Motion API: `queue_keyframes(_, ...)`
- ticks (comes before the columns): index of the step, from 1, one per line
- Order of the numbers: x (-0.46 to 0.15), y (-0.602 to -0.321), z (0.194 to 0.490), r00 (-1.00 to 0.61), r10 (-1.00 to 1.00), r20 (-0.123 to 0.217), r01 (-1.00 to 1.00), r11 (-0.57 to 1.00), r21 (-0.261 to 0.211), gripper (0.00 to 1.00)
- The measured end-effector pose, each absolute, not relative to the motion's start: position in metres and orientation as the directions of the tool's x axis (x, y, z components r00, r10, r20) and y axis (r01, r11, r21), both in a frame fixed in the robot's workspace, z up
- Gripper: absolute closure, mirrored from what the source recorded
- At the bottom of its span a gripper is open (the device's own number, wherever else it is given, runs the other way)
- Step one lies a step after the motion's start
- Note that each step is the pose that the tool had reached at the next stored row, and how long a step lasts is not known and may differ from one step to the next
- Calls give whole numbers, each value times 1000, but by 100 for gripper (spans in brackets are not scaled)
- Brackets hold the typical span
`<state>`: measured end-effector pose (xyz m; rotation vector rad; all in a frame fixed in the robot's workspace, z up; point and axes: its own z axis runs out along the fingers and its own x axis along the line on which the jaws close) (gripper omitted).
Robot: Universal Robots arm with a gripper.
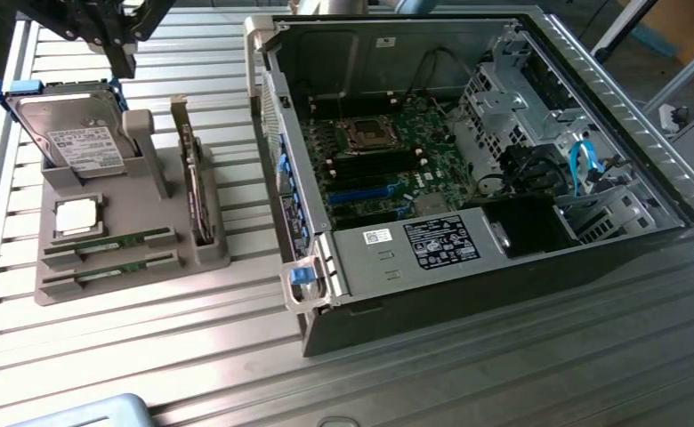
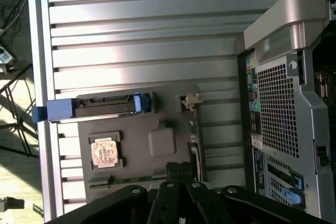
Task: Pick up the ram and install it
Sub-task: 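Reach for the ram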
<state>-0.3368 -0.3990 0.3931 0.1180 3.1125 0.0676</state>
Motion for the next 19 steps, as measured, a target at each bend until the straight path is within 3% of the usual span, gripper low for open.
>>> queue_keyframes(19,-371,-399,393,-997,76,-24,75,996,44,90)
